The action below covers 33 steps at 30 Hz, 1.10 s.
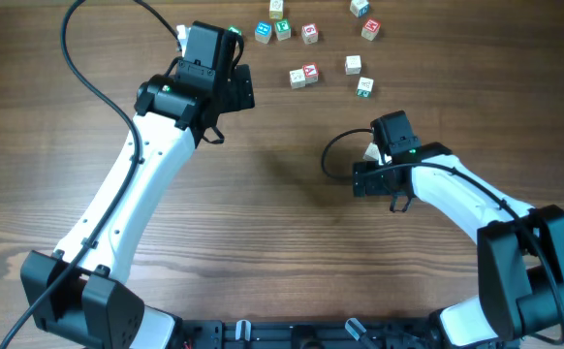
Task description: Form a circle
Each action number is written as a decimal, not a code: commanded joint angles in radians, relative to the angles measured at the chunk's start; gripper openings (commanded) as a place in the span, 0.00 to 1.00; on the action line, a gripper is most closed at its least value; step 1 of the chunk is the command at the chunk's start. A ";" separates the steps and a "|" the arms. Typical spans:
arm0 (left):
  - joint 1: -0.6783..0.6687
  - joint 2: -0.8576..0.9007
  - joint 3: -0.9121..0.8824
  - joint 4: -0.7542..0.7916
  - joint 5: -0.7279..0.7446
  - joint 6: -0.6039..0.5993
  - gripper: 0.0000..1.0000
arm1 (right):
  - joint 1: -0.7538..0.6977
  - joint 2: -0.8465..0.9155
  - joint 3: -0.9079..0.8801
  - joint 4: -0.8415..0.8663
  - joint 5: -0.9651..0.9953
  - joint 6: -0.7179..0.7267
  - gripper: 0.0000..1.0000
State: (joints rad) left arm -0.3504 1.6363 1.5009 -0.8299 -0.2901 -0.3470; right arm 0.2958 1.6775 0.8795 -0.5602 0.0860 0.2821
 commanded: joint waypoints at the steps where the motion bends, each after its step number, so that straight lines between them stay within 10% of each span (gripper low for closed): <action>1: 0.004 0.002 -0.003 0.002 -0.002 -0.009 1.00 | 0.001 -0.011 0.086 -0.065 -0.012 0.088 1.00; 9: 0.004 0.002 -0.003 0.002 -0.002 -0.009 1.00 | 0.001 -0.053 0.238 -0.183 -0.064 0.196 0.94; 15: 0.004 0.002 -0.003 0.002 -0.002 -0.009 1.00 | 0.001 -0.043 0.238 -0.008 -0.119 0.224 0.41; 18: 0.004 0.002 -0.003 0.002 -0.002 -0.009 1.00 | 0.001 -0.010 0.238 0.057 -0.171 0.241 0.31; 33: 0.004 0.002 -0.003 0.002 -0.002 -0.009 1.00 | 0.001 0.132 0.239 0.090 -0.178 0.268 0.14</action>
State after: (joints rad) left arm -0.3504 1.6363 1.5009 -0.8303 -0.2901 -0.3470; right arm 0.2958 1.7859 1.0969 -0.4461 -0.1398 0.5243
